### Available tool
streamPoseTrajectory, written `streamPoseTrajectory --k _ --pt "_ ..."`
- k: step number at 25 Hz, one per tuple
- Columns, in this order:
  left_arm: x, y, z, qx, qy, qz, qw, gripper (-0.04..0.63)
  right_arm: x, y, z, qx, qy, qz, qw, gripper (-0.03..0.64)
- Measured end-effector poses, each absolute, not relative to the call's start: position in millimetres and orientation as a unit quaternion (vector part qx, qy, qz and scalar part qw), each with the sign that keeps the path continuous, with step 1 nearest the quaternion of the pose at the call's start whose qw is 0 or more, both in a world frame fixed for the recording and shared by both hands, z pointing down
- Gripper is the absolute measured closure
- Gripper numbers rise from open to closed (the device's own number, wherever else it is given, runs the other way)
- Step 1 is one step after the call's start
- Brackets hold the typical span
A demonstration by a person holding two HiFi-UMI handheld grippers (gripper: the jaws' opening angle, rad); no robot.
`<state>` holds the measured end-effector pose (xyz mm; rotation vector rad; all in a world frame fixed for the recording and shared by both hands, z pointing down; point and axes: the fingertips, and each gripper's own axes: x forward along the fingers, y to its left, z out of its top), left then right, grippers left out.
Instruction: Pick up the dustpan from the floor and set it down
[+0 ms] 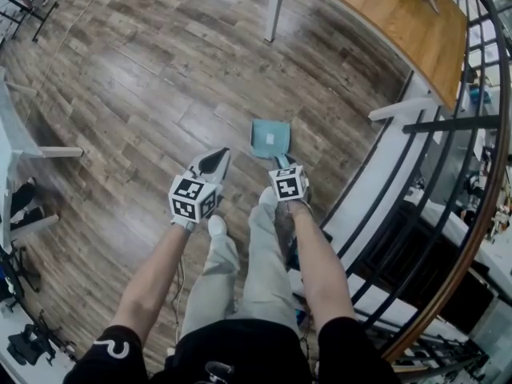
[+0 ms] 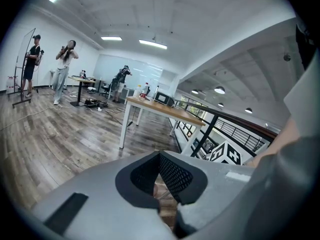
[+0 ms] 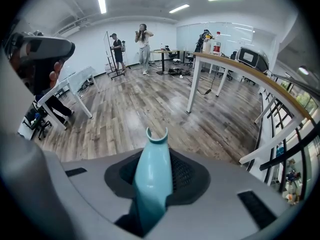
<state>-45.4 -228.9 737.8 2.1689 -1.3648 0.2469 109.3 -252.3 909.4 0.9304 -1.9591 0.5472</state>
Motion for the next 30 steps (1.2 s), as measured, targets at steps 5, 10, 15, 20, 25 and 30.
streamPoseTrajectory --k 5,10,15,20,25,30 --pt "-44.9 -230.2 740.0 0.807 -0.512 0.093 0.281 0.6 114.4 -250.3 909.3 0.374 -0.788 0.219 0.438 0.535" --pt "-44.1 -231.2 738.7 0.805 -0.513 0.095 0.281 0.6 118.7 -251.4 907.2 0.374 -0.788 0.218 0.438 0.535" --pt "-43.3 -228.5 739.0 0.806 -0.513 0.098 0.28 0.6 123.6 -259.1 900.3 0.387 -0.79 0.218 0.423 0.535" --pt "-46.6 -226.1 730.9 0.807 -0.511 0.097 0.279 0.6 119.7 -257.5 887.7 0.39 -0.787 0.231 0.418 0.537" --pt "-46.6 -225.7 713.1 0.809 -0.512 0.095 0.273 0.6 121.7 -261.4 865.1 0.403 -0.791 0.225 0.402 0.536" --pt "-61.7 -223.4 680.3 0.803 -0.526 0.076 0.268 0.6 123.8 -258.7 833.4 0.41 -0.791 0.225 0.394 0.535"
